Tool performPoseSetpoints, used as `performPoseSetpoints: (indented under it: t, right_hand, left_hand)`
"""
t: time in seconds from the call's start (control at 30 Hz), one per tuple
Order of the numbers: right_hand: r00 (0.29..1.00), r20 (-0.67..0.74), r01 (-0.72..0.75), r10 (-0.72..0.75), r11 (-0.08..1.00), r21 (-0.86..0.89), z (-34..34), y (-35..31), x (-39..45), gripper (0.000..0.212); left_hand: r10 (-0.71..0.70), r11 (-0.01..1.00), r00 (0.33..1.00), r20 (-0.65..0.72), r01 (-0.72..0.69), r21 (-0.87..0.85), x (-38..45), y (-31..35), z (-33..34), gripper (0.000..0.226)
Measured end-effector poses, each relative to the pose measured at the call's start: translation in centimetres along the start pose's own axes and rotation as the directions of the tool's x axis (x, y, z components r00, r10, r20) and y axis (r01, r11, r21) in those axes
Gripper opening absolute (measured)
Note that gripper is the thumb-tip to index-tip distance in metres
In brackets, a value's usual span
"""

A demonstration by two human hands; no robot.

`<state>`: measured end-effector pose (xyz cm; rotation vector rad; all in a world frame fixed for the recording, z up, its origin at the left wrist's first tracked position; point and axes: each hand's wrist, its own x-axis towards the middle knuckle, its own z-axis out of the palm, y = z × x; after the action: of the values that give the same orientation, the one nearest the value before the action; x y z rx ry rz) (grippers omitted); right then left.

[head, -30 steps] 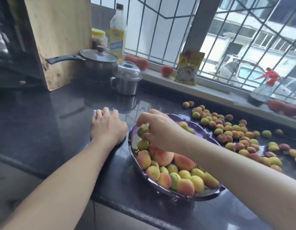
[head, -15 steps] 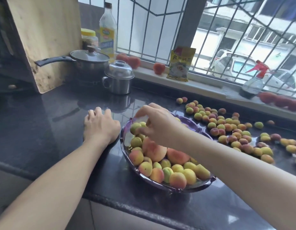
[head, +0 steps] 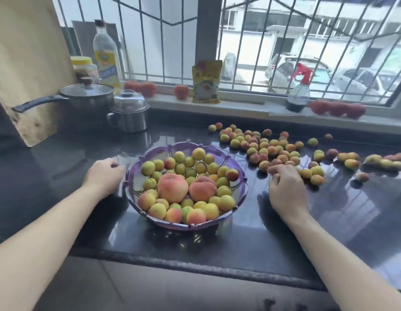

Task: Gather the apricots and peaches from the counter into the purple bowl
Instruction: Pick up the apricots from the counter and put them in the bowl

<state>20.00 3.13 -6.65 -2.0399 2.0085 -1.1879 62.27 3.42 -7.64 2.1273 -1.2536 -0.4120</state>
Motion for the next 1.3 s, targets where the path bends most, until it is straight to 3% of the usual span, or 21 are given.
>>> performPoseSetpoints:
  t: [0.1, 0.2, 0.27, 0.4, 0.53, 0.67, 0.77, 0.83, 0.97, 1.0, 1.07, 1.13, 1.2, 1.3]
  right_hand:
    - [0.993, -0.121, -0.016, 0.013, 1.0, -0.021, 0.4, 0.8, -0.7, 0.021]
    - [0.998, -0.037, -0.056, 0.052, 0.992, -0.117, 0.7, 1.0, 0.1, 0.036]
    - [0.994, -0.009, -0.108, 0.108, 0.981, -0.159, 0.8, 1.1, 0.3, 0.042]
    - [0.989, 0.008, -0.139, 0.146, 0.956, -0.257, 1.0, 1.6, 0.4, 0.038]
    - [0.994, 0.006, -0.106, 0.111, 0.959, -0.263, 1.3, 1.7, 0.2, 0.03]
    - [0.994, 0.002, -0.105, 0.107, 0.978, -0.181, 0.9, 1.7, 0.2, 0.022]
    - [0.985, 0.011, -0.17, 0.169, 0.985, 0.033, 0.3, 1.6, 0.2, 0.025]
    - [0.987, 0.024, -0.162, 0.16, 0.977, 0.14, 0.0, 1.6, 0.0, 0.031]
    - [0.993, 0.036, -0.114, 0.111, 0.983, 0.142, 0.0, 1.6, -0.1, 0.04]
    - [0.994, 0.035, -0.111, 0.107, 0.983, 0.148, 0.1, 1.5, -0.1, 0.039]
    - [0.995, 0.018, -0.102, 0.101, 0.979, 0.176, 0.0, 1.6, -0.2, 0.035]
    - [0.996, -0.039, -0.065, 0.075, 0.974, 0.215, 0.0, 1.7, -0.1, 0.032]
    - [0.995, -0.1, 0.006, 0.018, 0.974, 0.227, -0.2, 1.6, 0.2, 0.03]
    - [0.992, -0.075, 0.117, -0.101, 0.959, 0.257, -1.5, -0.3, 0.6, 0.029]
  left_hand:
    - [-0.079, 0.946, 0.992, -0.102, 0.043, -0.322, -3.5, 0.0, 0.2, 0.024]
    - [-0.16, 0.634, 0.981, -0.107, 0.019, -0.773, -7.5, 1.4, 0.4, 0.03]
    - [-0.134, 0.484, 0.991, -0.007, 0.059, -0.873, -9.1, 2.6, 0.8, 0.037]
    - [0.017, 0.424, 0.997, 0.071, 0.057, -0.904, -10.6, 3.0, 2.1, 0.041]
    - [0.027, 0.411, 0.999, 0.035, 0.021, -0.911, -13.3, 4.0, 2.0, 0.04]
    - [-0.052, 0.475, 0.998, -0.038, -0.008, -0.88, -16.2, 3.5, 3.1, 0.044]
    - [-0.044, 0.552, 0.996, -0.081, -0.043, -0.833, -17.2, 2.6, 3.1, 0.058]
    - [-0.122, 0.539, 0.984, -0.13, -0.044, -0.841, -16.8, 2.4, 2.8, 0.041]
    - [-0.248, 0.612, 0.939, -0.24, -0.041, -0.79, -14.4, 4.1, 1.3, 0.026]
    - [-0.275, 0.568, 0.94, -0.201, -0.01, -0.823, -13.5, 4.7, 1.0, 0.025]
    - [-0.247, 0.386, 0.969, -0.01, 0.089, -0.918, -11.9, 5.7, 0.7, 0.027]
    - [-0.074, 0.242, 0.974, 0.212, 0.224, -0.944, -11.4, 6.1, 0.8, 0.041]
    - [0.059, 0.237, 0.948, 0.314, 0.292, -0.926, -11.7, 5.9, 1.7, 0.047]
    - [0.059, 0.261, 0.963, 0.264, 0.24, -0.935, -11.5, 5.0, 2.2, 0.04]
